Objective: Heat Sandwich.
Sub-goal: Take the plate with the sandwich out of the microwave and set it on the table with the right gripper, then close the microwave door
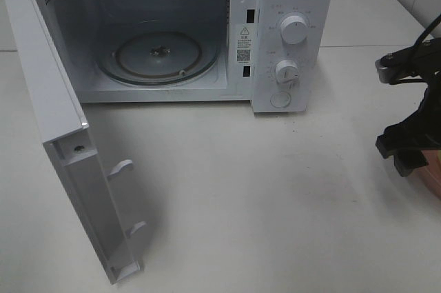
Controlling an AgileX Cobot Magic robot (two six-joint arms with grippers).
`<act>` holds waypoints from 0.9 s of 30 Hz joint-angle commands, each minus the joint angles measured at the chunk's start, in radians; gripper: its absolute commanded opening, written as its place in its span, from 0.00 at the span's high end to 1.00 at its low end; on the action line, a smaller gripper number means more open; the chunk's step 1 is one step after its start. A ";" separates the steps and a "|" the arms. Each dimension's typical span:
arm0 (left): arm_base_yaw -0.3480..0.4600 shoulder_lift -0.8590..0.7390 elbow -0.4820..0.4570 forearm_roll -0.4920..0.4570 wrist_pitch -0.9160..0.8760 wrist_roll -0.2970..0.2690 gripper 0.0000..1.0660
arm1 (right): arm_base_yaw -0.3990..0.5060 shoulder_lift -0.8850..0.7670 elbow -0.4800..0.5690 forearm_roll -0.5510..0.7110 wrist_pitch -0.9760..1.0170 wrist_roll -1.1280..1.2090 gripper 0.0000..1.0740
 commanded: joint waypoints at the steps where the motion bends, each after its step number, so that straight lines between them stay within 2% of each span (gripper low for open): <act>1: 0.003 -0.027 0.004 -0.007 -0.016 0.000 0.05 | -0.005 -0.058 -0.003 0.084 0.033 -0.072 0.23; 4: 0.003 -0.027 0.004 -0.007 -0.016 0.000 0.05 | -0.005 -0.147 -0.003 0.188 0.062 -0.154 0.24; 9: 0.003 -0.027 0.004 -0.007 -0.016 0.000 0.05 | -0.004 -0.265 -0.003 0.250 0.103 -0.199 0.25; 27: 0.003 -0.027 0.004 -0.007 -0.016 0.000 0.05 | -0.002 -0.647 -0.003 0.275 0.324 -0.225 0.28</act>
